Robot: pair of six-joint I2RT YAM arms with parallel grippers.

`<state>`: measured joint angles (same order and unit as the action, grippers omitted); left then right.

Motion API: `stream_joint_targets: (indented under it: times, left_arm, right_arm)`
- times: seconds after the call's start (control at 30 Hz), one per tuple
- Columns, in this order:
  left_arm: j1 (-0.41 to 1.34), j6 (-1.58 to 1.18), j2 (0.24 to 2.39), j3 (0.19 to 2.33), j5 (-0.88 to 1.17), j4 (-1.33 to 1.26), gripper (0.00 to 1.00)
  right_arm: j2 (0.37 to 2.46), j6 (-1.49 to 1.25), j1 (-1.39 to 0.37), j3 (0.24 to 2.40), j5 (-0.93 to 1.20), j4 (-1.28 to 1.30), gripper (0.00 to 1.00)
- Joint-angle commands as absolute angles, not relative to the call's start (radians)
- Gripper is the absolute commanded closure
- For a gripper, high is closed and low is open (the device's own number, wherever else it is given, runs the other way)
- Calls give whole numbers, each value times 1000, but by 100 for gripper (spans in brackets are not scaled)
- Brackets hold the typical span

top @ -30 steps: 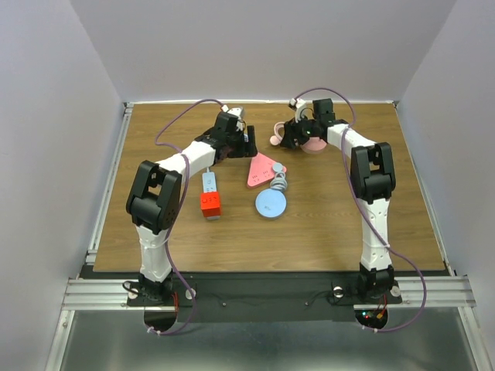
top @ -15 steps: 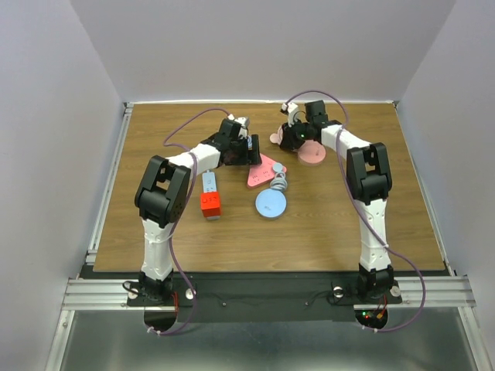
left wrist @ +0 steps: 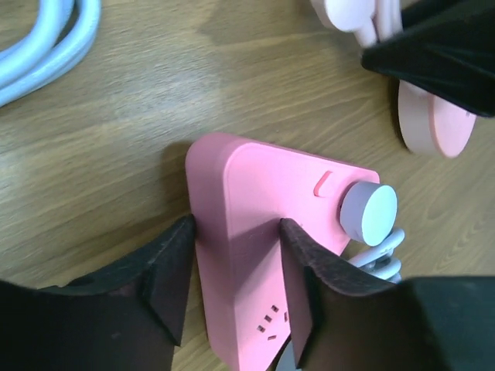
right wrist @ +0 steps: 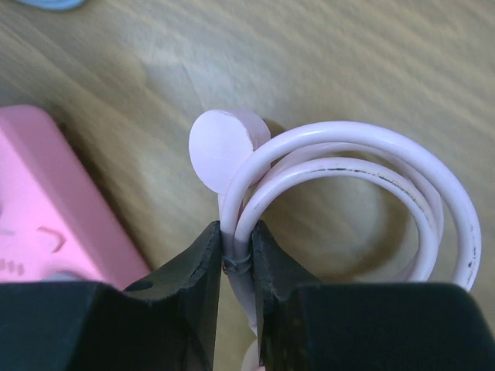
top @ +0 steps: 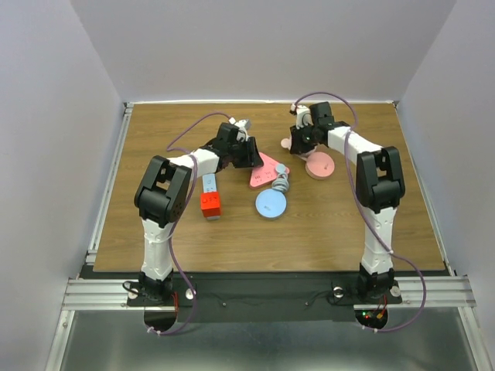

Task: Insert the plug

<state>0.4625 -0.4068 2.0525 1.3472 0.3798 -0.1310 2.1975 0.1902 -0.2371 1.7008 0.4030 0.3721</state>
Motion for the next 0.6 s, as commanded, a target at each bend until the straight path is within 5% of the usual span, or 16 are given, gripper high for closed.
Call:
stream_joint_targets:
  times: [0.0,0.2,0.57]
  left_arm:
    - [471,-420,2049,1302,442,-173,57]
    - [472,-437,2034,1260,463,-209,100]
    - [479,-440,1873,1114,344,-321,100]
  right_arm:
    - [2028,88,-238,1660,301,382,100]
    - [1826,20,-245,1502,250,379,99]
    - [1551,-100,-255,1270,175,376,100]
